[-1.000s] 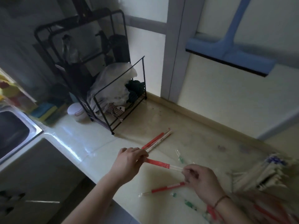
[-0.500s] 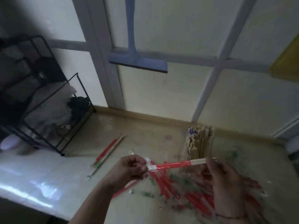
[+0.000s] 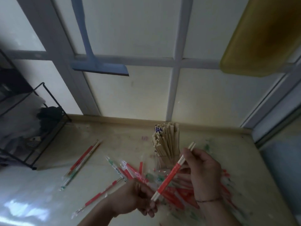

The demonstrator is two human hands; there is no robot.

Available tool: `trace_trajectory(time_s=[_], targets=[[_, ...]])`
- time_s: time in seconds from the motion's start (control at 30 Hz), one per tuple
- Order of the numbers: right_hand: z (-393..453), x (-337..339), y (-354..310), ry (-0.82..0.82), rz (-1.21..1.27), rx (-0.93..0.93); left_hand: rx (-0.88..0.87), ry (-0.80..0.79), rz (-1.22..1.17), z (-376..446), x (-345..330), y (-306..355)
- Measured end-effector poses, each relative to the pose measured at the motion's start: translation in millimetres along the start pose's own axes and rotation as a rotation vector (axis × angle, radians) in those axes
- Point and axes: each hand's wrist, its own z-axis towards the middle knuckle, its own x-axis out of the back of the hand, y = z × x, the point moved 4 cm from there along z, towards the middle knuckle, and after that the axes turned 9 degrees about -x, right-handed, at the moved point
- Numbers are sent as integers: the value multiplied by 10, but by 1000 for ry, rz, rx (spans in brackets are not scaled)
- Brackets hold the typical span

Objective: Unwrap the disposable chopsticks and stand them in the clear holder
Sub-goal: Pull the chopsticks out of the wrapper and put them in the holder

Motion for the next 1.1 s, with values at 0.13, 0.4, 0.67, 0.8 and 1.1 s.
trace_trajectory(time_s=[0.13, 0.4, 0.67, 0.8, 1.1], targets=[[10, 72, 43, 34, -13, 16, -22, 80, 20, 49, -62, 62], [65, 186, 32, 46, -28, 41, -46, 152, -7, 61, -172, 114], [240, 388, -152, 159, 155, 25, -45, 352, -194, 42, -159, 229], [311, 388, -105, 143, 121, -6, -28, 305, -209, 61, -261, 334], [577, 356, -3, 101, 18, -122, 85, 133, -336, 88, -352, 538]])
